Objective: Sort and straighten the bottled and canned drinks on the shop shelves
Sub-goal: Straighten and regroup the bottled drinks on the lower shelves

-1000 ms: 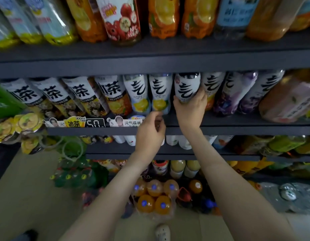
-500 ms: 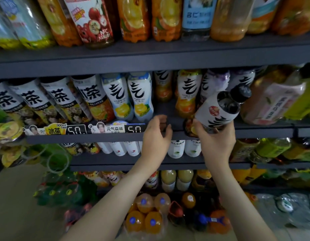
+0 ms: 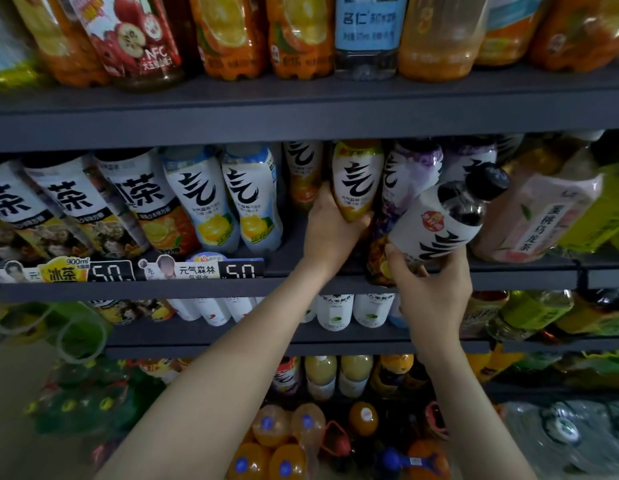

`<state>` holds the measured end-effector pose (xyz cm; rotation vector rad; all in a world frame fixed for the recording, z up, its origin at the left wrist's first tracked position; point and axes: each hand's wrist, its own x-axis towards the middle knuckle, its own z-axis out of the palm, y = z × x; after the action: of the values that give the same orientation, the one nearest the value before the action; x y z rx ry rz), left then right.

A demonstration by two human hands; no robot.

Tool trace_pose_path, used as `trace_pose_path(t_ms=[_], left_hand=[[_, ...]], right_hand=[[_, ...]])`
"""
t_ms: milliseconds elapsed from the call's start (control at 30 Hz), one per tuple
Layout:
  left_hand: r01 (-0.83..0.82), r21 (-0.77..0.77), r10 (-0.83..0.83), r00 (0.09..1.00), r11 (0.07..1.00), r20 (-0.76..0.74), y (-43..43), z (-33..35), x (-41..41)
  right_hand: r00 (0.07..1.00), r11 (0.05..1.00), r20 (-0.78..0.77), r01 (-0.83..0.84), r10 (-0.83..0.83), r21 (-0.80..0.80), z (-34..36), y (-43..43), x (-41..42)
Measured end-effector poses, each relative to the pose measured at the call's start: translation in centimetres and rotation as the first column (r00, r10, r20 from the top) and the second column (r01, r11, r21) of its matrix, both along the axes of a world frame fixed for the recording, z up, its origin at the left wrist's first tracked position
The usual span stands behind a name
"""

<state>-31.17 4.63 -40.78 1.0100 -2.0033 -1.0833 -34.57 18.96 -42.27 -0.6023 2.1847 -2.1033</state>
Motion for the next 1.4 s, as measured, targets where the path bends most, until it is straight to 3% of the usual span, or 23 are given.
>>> trace_pose_path(t_ms=[167, 533, 667, 800, 933, 1067, 1200, 1400], left_hand=[[-0.021, -0.004, 0.022, 0.993, 1.0, 0.12, 0.1, 1.0, 0.1], [-0.182, -0.276, 0.223, 0.967, 0.944, 0.121, 0.3, -0.1, 4.7], [-0.196, -0.299, 0.25, 0.956, 0.934, 0.154, 0.2, -0.1, 4.5], [-0.193, -0.222, 0.219, 0.971, 0.956, 0.098, 2.4, -0.6, 4.8], [-0.207, -0.35, 0.213, 0.977, 0.914, -0.021, 6.5, -1.0, 4.2], [0.013, -0.198, -0.032, 0.995, 0.98, -0.094, 7.5, -0.4, 1.3], [0.045, -0.068, -0.053, 0.993, 0.997, -0.11, 6.7, 0.3, -1.3], [0.096, -0.023, -0.098, 0.987, 0.995, -0.13, 5.2, 0.6, -4.2]], right_hand=[[1.0, 1.0, 0.025, -0.011, 0.011, 0.016, 0.3, 0.3, -0.3], [0.998, 0.999, 0.034, -0.047, 0.046, 0.007, 1.0, 0.4, -0.3], [0.997, 0.999, 0.06, -0.038, 0.039, -0.024, 1.2, 1.0, -0.4], [0.997, 0.997, 0.076, 0.007, -0.001, -0.076, 1.1, 2.4, -0.4], [0.998, 0.995, 0.053, 0.041, -0.037, -0.092, 1.8, 4.3, -1.0], [0.997, 0.995, 0.011, 0.07, -0.07, -0.07, 2.0, 6.2, -2.1], [0.995, 0.994, 0.051, 0.094, -0.091, -0.06, 2.1, 8.0, -3.1], [0.984, 0.99, 0.109, 0.142, -0.139, -0.017, 1.5, 9.7, -3.7]])
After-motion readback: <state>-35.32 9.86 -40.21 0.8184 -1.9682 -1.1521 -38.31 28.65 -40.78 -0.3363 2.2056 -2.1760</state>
